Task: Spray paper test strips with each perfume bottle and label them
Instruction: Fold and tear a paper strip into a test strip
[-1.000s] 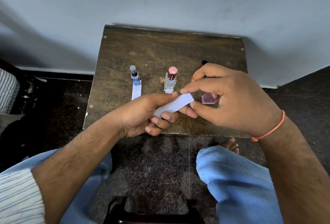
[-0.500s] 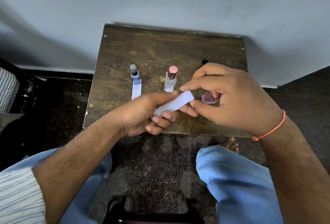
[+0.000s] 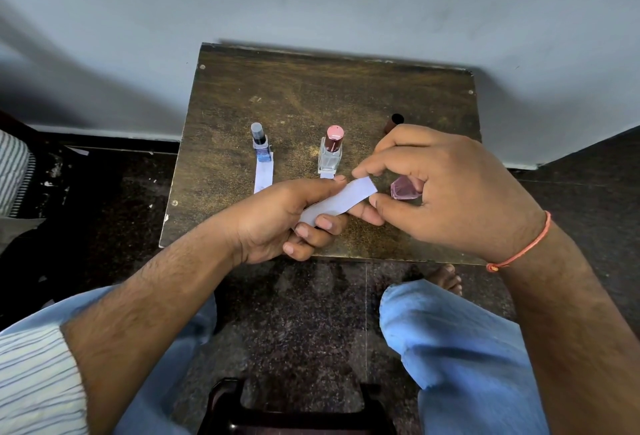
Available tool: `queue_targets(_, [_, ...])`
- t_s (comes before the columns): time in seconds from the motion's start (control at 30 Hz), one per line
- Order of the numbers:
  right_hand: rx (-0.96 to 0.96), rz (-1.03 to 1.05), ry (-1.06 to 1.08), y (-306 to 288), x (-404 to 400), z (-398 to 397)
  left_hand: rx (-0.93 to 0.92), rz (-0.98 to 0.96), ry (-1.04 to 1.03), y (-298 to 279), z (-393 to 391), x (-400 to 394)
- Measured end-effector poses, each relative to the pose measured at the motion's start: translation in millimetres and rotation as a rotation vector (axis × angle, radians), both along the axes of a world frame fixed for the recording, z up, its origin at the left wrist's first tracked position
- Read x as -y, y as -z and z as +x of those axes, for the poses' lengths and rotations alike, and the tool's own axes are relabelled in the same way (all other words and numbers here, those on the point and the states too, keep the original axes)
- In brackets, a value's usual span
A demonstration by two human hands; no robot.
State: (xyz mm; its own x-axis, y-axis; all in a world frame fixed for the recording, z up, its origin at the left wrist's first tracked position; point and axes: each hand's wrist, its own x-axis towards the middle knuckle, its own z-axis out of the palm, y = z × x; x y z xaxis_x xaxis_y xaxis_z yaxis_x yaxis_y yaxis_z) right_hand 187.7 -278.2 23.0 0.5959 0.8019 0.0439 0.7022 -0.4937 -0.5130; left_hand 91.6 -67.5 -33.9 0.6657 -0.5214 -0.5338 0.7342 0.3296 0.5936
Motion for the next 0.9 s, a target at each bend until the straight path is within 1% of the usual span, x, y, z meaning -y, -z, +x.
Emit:
queue_targets(0.2, [0.008, -0.017, -0.006, 0.5, -0.1, 0.6, -0.005, 0.029, -0.014, 0.8, -0.3, 1.1])
queue_targets(0.33, [-0.012, -0.002, -0.005, 0.2, -0.2, 0.3, -0.007, 0.052, -0.029, 1.6, -0.4, 2.2])
queue_targets(0.57, [0.016, 0.018, -0.017, 1.0, 0.1, 1.3, -0.010, 0.063, -0.075, 3.2, 0.9, 2.7])
queue_targets(0.7, [0.043, 0.018, -0.011, 3.5, 1.8, 2.4, -0.001, 0.054, -0.092, 4.2, 1.0, 2.2])
queue_targets(0.9, [0.045, 0.059, 0.005, 5.6, 2.8, 4.7, 0.038, 0.092, -0.128, 3.6, 0.2, 3.3])
